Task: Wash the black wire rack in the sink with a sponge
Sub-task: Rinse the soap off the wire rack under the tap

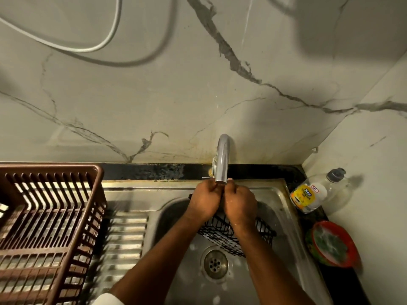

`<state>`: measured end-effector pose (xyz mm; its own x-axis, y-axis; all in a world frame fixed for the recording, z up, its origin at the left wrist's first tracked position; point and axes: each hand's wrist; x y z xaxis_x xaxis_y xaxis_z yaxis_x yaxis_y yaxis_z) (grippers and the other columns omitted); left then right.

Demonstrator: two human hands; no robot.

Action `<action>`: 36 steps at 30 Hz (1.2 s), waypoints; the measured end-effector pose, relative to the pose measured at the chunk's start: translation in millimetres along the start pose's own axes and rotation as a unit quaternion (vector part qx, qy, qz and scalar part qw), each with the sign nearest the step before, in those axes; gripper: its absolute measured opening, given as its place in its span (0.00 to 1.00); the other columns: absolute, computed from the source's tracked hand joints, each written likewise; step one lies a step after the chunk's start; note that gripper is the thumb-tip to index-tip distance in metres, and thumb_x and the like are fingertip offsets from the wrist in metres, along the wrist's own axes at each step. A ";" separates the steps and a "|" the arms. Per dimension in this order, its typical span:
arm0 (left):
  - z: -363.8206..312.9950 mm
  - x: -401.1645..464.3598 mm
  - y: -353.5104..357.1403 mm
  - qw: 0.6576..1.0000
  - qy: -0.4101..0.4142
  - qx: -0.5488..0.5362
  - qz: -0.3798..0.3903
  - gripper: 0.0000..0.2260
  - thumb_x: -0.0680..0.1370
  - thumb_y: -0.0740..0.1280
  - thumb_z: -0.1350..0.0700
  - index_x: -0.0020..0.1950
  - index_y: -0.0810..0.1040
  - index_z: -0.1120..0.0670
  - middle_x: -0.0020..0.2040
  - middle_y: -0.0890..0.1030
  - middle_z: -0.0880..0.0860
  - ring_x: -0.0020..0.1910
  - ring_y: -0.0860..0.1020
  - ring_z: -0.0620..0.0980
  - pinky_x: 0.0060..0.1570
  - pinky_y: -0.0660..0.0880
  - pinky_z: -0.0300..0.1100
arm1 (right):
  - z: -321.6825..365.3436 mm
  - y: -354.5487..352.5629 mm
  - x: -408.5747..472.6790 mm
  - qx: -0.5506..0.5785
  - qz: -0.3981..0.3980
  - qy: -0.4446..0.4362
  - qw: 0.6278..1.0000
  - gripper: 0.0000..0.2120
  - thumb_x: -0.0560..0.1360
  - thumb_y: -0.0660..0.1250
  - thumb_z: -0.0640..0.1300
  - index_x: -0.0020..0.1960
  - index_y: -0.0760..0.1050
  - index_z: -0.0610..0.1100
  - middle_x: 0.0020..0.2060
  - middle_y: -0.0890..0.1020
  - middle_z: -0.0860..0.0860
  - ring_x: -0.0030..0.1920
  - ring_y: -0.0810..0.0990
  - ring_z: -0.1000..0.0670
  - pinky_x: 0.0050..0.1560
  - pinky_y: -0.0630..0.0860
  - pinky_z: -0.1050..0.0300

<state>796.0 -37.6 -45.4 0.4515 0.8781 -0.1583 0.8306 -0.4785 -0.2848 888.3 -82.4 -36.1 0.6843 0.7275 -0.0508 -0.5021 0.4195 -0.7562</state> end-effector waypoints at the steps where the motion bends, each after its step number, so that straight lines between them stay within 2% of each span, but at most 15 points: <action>1: 0.7 -2.9 1.9 0.997 0.046 0.068 0.008 0.17 0.86 0.56 0.50 0.43 0.80 0.51 0.39 0.81 0.50 0.42 0.80 0.51 0.46 0.78 0.48 | -2.1 -2.2 1.2 0.025 -0.001 0.023 0.999 0.27 0.84 0.54 0.57 0.33 0.77 0.45 0.30 0.80 0.49 0.34 0.79 0.46 0.36 0.72 0.56; 3: 2.5 -13.0 5.6 0.978 0.123 0.165 0.013 0.16 0.86 0.53 0.46 0.50 0.78 0.46 0.47 0.79 0.47 0.50 0.77 0.47 0.54 0.76 0.47 | -4.7 -6.5 4.5 0.043 0.001 0.062 0.997 0.27 0.84 0.53 0.57 0.33 0.77 0.46 0.28 0.77 0.52 0.33 0.78 0.48 0.34 0.68 0.59; 5: 3.9 -27.6 9.7 0.976 0.140 0.163 0.039 0.14 0.86 0.53 0.48 0.66 0.74 0.46 0.61 0.77 0.48 0.61 0.72 0.45 0.63 0.70 0.41 | -6.9 -7.9 6.2 0.057 0.002 0.086 0.995 0.28 0.84 0.53 0.59 0.34 0.79 0.46 0.29 0.79 0.52 0.34 0.80 0.48 0.37 0.72 0.57; 7: 4.6 -37.5 9.5 0.982 0.112 0.136 0.067 0.19 0.86 0.52 0.48 0.78 0.65 0.45 0.75 0.69 0.47 0.74 0.64 0.44 0.74 0.61 0.43 | -7.3 -5.7 4.5 0.057 0.018 0.097 0.994 0.29 0.83 0.53 0.61 0.35 0.80 0.46 0.30 0.81 0.52 0.34 0.81 0.49 0.41 0.75 0.55; 9: 6.8 -34.6 4.4 0.989 0.056 0.100 0.089 0.22 0.86 0.49 0.43 0.80 0.61 0.43 0.81 0.62 0.46 0.79 0.57 0.43 0.79 0.54 0.48 | -6.6 -4.5 1.9 0.040 0.030 0.106 0.993 0.30 0.82 0.52 0.63 0.39 0.82 0.45 0.33 0.83 0.51 0.36 0.81 0.49 0.41 0.74 0.56; 11: 10.0 -24.0 -5.4 0.991 -0.002 0.104 0.086 0.24 0.86 0.46 0.40 0.80 0.63 0.43 0.81 0.62 0.48 0.80 0.58 0.46 0.80 0.55 0.53 | -5.1 -7.7 -2.0 0.033 0.020 0.106 0.994 0.30 0.81 0.52 0.64 0.38 0.81 0.44 0.35 0.83 0.49 0.35 0.80 0.48 0.36 0.69 0.58; 13: 12.3 -13.7 -15.3 0.992 -0.068 0.083 0.072 0.27 0.83 0.47 0.36 0.79 0.65 0.45 0.80 0.64 0.49 0.79 0.61 0.50 0.78 0.58 0.55 | -2.5 -15.1 -8.7 0.038 0.008 0.091 0.995 0.30 0.82 0.53 0.62 0.34 0.77 0.44 0.31 0.80 0.48 0.31 0.76 0.50 0.32 0.65 0.60; 16: 13.4 -5.3 -15.7 0.988 -0.105 0.092 0.059 0.25 0.84 0.50 0.38 0.76 0.69 0.47 0.77 0.69 0.52 0.74 0.68 0.52 0.75 0.65 0.55 | -1.7 -22.8 -18.7 0.050 -0.025 0.078 0.995 0.29 0.83 0.55 0.59 0.31 0.75 0.42 0.24 0.74 0.50 0.27 0.72 0.50 0.31 0.62 0.61; 19: -2.5 -8.6 1.3 0.968 -0.050 0.233 0.078 0.23 0.85 0.49 0.44 0.78 0.66 0.49 0.80 0.65 0.55 0.78 0.62 0.56 0.77 0.58 0.60 | -3.0 -20.4 -16.9 0.066 -0.072 0.084 0.992 0.28 0.83 0.55 0.58 0.32 0.77 0.45 0.24 0.74 0.51 0.26 0.71 0.52 0.31 0.62 0.62; 22: -26.8 -17.0 18.1 0.957 0.006 0.273 0.098 0.22 0.86 0.46 0.48 0.78 0.66 0.51 0.80 0.63 0.52 0.80 0.57 0.55 0.78 0.51 0.62 | -6.7 -19.0 -15.4 0.083 -0.079 0.083 0.990 0.27 0.83 0.54 0.58 0.38 0.83 0.45 0.29 0.80 0.50 0.30 0.76 0.52 0.33 0.64 0.63; 25: -22.5 -9.2 14.4 0.932 0.052 0.344 0.101 0.26 0.85 0.45 0.44 0.79 0.65 0.51 0.79 0.66 0.55 0.80 0.60 0.58 0.77 0.57 0.61 | -11.5 -19.5 -13.8 0.137 -0.070 0.095 0.983 0.29 0.82 0.55 0.61 0.34 0.80 0.44 0.29 0.81 0.47 0.31 0.79 0.47 0.38 0.72 0.56; 29: -20.5 5.2 -5.8 0.953 -0.042 0.289 0.078 0.21 0.86 0.56 0.52 0.79 0.65 0.56 0.78 0.65 0.60 0.78 0.61 0.60 0.77 0.61 0.54 | -12.4 -28.1 -23.4 0.190 -0.115 0.087 0.971 0.30 0.80 0.59 0.61 0.26 0.68 0.43 0.22 0.71 0.46 0.25 0.69 0.47 0.33 0.66 0.53; 32: -34.1 0.7 -4.4 0.960 -0.051 0.274 0.025 0.22 0.85 0.56 0.44 0.74 0.70 0.54 0.68 0.75 0.59 0.65 0.75 0.57 0.64 0.75 0.51 | -8.4 -39.8 -25.4 0.250 -0.144 0.111 0.951 0.27 0.81 0.63 0.55 0.27 0.67 0.43 0.23 0.69 0.47 0.26 0.67 0.47 0.33 0.64 0.55; 33: -36.3 -2.5 2.4 0.951 -0.036 0.306 0.026 0.23 0.85 0.54 0.40 0.73 0.71 0.52 0.67 0.76 0.59 0.63 0.76 0.58 0.61 0.76 0.52 | -5.1 -42.9 -23.8 0.262 -0.147 0.117 0.947 0.26 0.81 0.63 0.53 0.27 0.68 0.43 0.23 0.71 0.47 0.27 0.69 0.47 0.34 0.64 0.54; 36: -30.6 -12.2 34.4 0.928 0.070 0.364 0.039 0.31 0.82 0.42 0.38 0.76 0.67 0.51 0.78 0.65 0.60 0.77 0.63 0.66 0.71 0.61 0.67 | 0.1 -46.6 -20.1 0.271 -0.127 0.117 0.947 0.24 0.81 0.64 0.52 0.28 0.73 0.47 0.25 0.76 0.51 0.31 0.77 0.48 0.37 0.67 0.54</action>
<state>829.1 -64.6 -24.3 0.5813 0.8079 -0.0968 0.3751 -0.3717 -0.8492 897.8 -116.5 0.2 0.8856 0.4530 -0.1028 -0.4606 0.8273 -0.3216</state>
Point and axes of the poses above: each hand's wrist, its own x-axis towards the middle knuckle, its own y-axis out of the palm, z = x × y
